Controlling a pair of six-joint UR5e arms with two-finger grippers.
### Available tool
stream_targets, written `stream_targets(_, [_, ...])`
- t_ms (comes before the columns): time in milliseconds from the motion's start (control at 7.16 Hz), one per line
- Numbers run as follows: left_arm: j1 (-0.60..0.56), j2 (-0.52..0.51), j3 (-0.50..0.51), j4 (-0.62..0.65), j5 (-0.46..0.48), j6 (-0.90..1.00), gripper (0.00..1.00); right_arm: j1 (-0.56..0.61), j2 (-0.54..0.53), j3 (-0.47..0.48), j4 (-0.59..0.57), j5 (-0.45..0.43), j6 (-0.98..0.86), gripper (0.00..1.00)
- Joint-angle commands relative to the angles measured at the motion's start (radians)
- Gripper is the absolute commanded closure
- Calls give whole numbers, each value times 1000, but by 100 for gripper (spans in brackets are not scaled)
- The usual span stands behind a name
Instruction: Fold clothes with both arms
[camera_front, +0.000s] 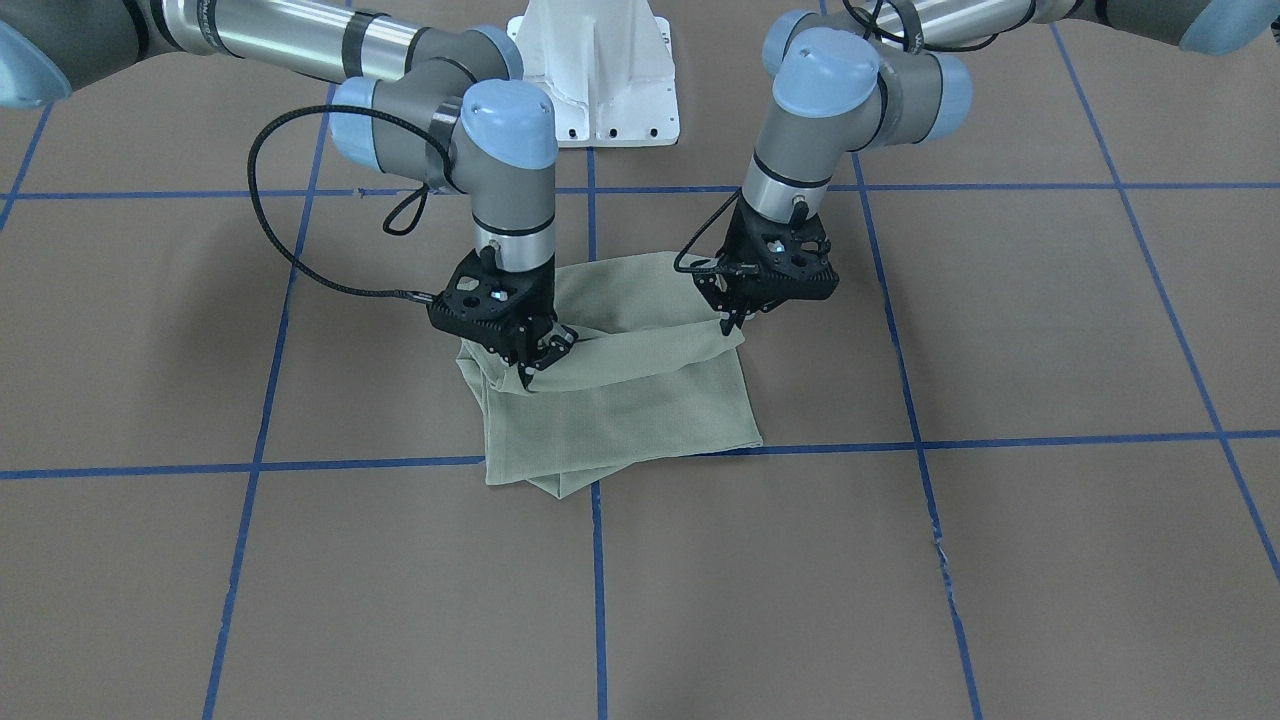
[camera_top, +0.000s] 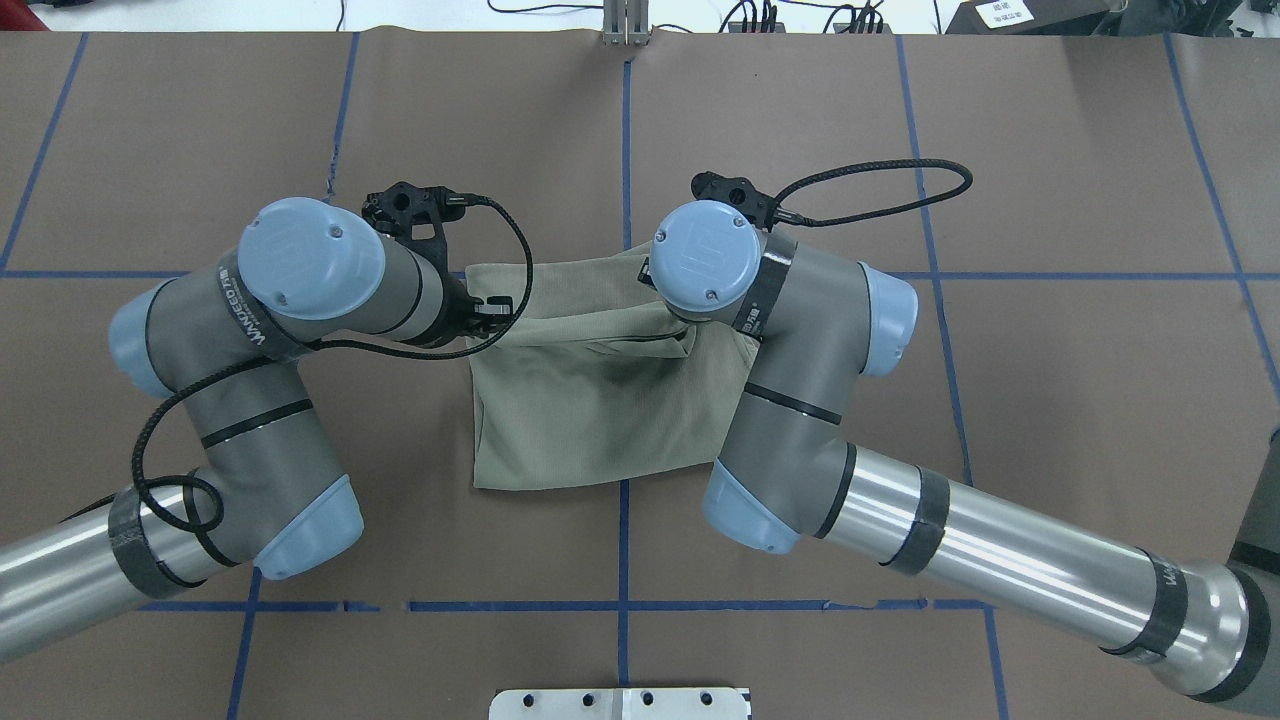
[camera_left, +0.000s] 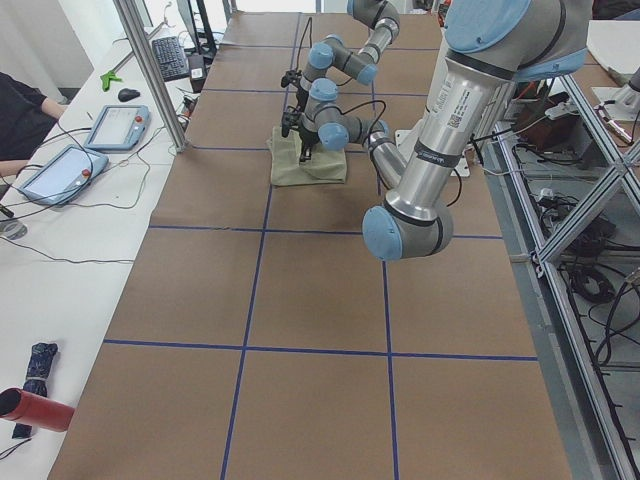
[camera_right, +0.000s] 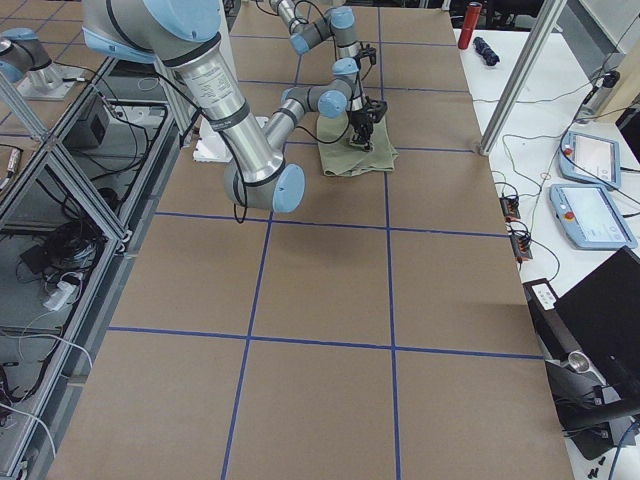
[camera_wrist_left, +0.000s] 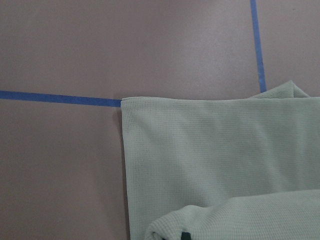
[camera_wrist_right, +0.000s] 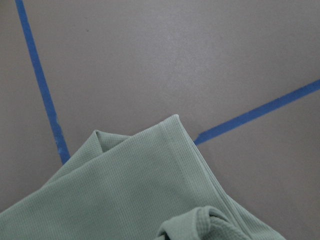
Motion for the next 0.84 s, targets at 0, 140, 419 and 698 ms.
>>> stream_targets(0, [-18,-29,59,-30,1,12,100,36,22,-53,28,32,-27,100])
stream_targets(140, [-30,-29,61,-27,1,43,100,40,27,-55,28,33,-36,100])
stream_targets(419, [-41,-30,84,-30,1,47,100,42,48,-85,31,35,-48,100])
stream_targets(698, [-41,-39,107,-53,1,48,0,42,82,-182,100,32,-64,1])
